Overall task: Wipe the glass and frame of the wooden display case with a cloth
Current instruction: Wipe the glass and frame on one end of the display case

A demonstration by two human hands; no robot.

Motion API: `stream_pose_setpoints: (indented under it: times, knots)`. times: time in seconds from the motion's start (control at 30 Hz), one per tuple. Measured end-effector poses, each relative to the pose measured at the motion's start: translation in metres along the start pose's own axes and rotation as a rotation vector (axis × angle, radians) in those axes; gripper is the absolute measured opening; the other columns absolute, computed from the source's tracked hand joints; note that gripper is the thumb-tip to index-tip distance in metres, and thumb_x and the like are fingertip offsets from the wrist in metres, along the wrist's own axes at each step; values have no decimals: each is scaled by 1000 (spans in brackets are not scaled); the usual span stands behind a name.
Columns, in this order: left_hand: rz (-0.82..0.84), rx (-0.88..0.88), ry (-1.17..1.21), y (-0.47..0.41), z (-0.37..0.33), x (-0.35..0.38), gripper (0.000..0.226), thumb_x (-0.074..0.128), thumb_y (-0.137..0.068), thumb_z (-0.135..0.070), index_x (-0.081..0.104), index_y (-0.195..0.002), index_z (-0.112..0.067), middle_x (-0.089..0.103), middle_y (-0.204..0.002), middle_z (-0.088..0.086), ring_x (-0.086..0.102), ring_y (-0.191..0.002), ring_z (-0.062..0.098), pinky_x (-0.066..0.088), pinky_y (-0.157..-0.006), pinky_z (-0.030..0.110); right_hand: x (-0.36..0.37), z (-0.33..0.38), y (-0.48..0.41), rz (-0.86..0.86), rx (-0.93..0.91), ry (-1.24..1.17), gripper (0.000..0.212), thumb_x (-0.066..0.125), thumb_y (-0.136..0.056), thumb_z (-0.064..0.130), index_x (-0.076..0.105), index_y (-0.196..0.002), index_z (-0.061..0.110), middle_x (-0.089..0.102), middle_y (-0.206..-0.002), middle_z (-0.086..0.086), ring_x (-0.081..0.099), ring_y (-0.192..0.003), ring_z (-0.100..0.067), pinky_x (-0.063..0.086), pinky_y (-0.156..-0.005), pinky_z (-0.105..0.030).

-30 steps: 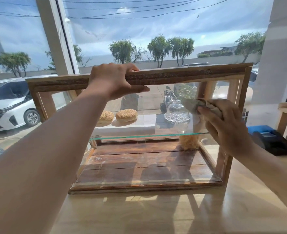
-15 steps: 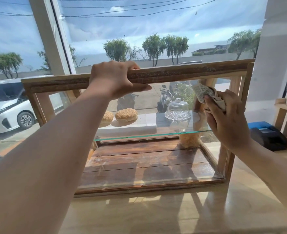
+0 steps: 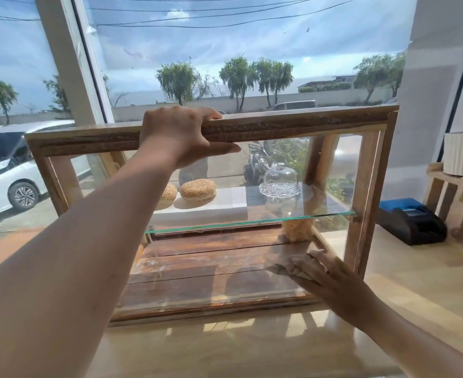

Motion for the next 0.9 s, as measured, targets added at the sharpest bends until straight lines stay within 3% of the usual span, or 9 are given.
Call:
stream_pose_setpoints:
  times: [0.1,0.17,0.23,0.33,0.47,0.57,0.63,0.7,0.9]
  knots:
    - [12,-7,1,2,-1,0,96,22,-51,-104,54,-124,-49,68,-94,-7,54,-75,20,30,-60,27,-21,-61,-27,-90,286,-101,48,67,-90,7,48,-133,18,61,-122,-20,52,-114,-35,50,-97,-48]
    - [24,-9,-4,2,0,1,98,21,-52,-105,54,-125,-48,68,-91,-6,48,-72,18,30,-58,26,-31,-89,-39,-171,397,-181,41,63,-93,19,47,-130,11,49,-119,-22,48,-107,-37,48,-92,-48]
    - [29,-5,-10,2,-1,1,99,21,-53,-105,53,-126,-47,68,-91,-4,48,-72,19,32,-59,27,-30,-85,-41,-159,366,-157,40,60,-93,19,46,-128,7,43,-117,-19,47,-100,-38,48,-87,-49]
    - [13,-2,-15,3,-2,0,100,20,-53,-105,54,-126,-46,69,-93,-2,56,-78,23,32,-62,28,-16,-60,-22,-76,357,-97,53,78,-75,8,51,-121,6,53,-112,-21,53,-92,-40,51,-83,-50]
    - [27,-15,-11,2,-2,0,101,21,-52,-105,53,-127,-46,68,-95,-2,53,-77,22,33,-63,29,5,-30,2,74,222,-113,59,84,-68,2,55,-119,14,60,-119,-16,55,-98,-36,48,-89,-43]
    - [32,-23,-9,3,-3,-1,100,22,-53,-105,55,-125,-45,61,-83,-6,47,-72,19,30,-62,28,6,-27,14,138,98,-190,67,83,-67,-3,52,-124,16,57,-125,-11,57,-104,-33,49,-93,-42]
    - [36,-23,-16,3,-2,-1,100,21,-53,-105,56,-124,-44,53,-77,-9,47,-70,18,29,-59,27,0,-48,8,37,247,-226,71,80,-72,-1,47,-134,12,52,-125,-12,53,-104,-34,48,-94,-44]
    - [34,-20,-22,3,-1,0,102,20,-52,-105,55,-125,-44,58,-78,-6,48,-70,18,30,-59,26,-6,-71,-3,-57,394,-227,71,76,-81,5,40,-142,9,50,-126,-15,52,-107,-37,46,-99,-46]
    - [3,-8,-11,3,0,0,99,22,-54,-104,56,-125,-45,70,-94,-3,51,-73,20,34,-63,28,1,-61,-4,-52,465,-126,66,78,-83,9,44,-139,8,56,-132,-25,50,-126,-46,43,-104,-57]
Point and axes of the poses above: each hand's wrist, its own y-axis away from the middle knuckle, its own x-axis out of the palm, z = x × y, the point moved 5 cm from there along -y, towards the middle knuckle
